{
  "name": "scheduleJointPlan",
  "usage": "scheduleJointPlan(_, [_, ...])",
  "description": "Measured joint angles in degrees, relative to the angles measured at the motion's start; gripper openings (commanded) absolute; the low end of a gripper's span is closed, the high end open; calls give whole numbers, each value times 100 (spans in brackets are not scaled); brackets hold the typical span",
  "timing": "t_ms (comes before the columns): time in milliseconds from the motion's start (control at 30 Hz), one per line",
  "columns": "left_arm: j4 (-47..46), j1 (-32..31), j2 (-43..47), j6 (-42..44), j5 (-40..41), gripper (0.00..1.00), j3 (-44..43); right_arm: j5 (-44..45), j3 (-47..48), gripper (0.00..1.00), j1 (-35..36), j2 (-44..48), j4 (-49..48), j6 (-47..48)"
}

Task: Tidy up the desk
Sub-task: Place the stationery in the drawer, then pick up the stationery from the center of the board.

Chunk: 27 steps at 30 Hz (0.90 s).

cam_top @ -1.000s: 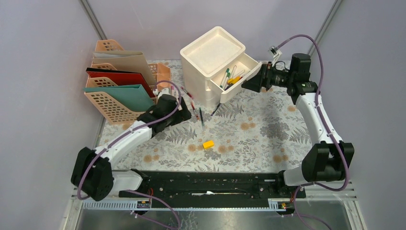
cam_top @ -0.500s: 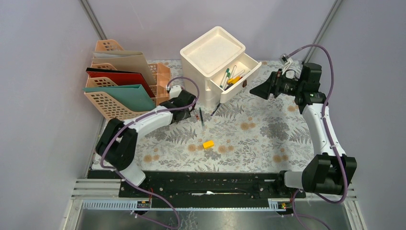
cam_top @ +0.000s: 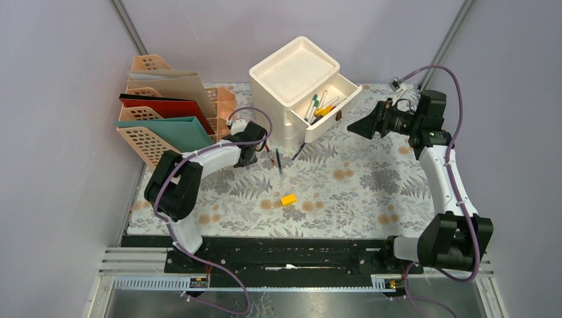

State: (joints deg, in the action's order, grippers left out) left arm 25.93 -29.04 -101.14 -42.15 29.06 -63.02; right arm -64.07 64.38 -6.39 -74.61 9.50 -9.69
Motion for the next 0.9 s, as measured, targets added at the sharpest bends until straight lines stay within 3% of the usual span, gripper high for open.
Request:
scheduleJointPlan(467, [-181, 179, -553, 297, -330, 36, -374, -9, -52, 91, -39, 26, -122, -83])
scheduleJointPlan(767, [-304, 247, -629, 315, -468, 16, -374, -9, -72, 91, -74, 35, -127, -114])
scheduleJointPlan(900, [-356, 251, -625, 328, -531, 12, -341, -11, -72, 91, -81, 35, -149, -131])
